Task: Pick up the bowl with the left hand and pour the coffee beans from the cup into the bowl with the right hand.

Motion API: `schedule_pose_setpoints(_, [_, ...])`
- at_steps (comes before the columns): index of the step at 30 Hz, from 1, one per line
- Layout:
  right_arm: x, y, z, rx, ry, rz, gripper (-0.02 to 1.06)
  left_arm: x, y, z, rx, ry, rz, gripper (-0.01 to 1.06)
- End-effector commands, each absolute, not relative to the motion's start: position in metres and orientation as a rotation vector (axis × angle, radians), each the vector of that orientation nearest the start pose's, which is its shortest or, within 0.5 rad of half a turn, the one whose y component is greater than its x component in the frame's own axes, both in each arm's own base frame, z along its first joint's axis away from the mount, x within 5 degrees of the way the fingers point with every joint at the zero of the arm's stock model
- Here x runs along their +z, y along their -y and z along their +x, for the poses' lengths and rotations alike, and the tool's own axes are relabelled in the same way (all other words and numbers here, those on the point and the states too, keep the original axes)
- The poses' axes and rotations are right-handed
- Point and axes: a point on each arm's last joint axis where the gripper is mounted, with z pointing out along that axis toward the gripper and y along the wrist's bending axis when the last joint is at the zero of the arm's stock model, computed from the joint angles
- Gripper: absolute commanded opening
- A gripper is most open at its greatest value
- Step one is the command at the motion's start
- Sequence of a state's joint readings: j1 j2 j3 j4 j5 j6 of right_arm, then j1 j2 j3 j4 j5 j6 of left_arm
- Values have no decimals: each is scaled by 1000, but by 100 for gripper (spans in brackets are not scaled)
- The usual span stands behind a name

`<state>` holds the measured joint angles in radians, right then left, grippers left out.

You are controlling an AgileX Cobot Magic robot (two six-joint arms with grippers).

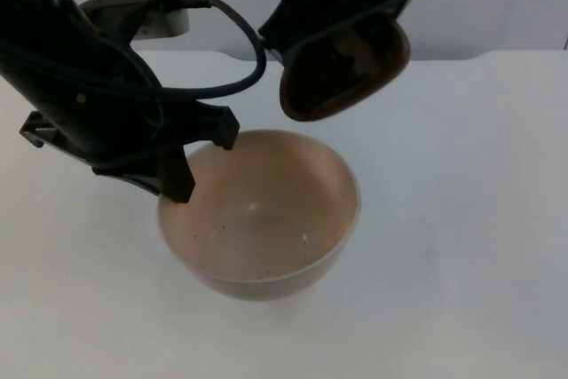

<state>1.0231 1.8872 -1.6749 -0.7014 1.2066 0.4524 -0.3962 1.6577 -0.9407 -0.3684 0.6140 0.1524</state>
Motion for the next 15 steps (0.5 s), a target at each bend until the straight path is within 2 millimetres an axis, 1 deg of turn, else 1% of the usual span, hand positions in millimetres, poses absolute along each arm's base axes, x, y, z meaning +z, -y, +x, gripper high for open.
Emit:
schedule_pose_setpoints(1, [310, -316, 253, -478, -2231, -908, 0, 191, 137, 278, -440, -2784, 376, 0])
schedule_pose_setpoints(5, [316, -324, 245, -535, -2125, -950, 0, 191, 137, 278, -440, -2784, 376, 0])
schedule_pose_setpoints(15, [324, -334, 232, -632, -1983, -1042, 0, 192, 137, 279, -441, -2782, 375, 0])
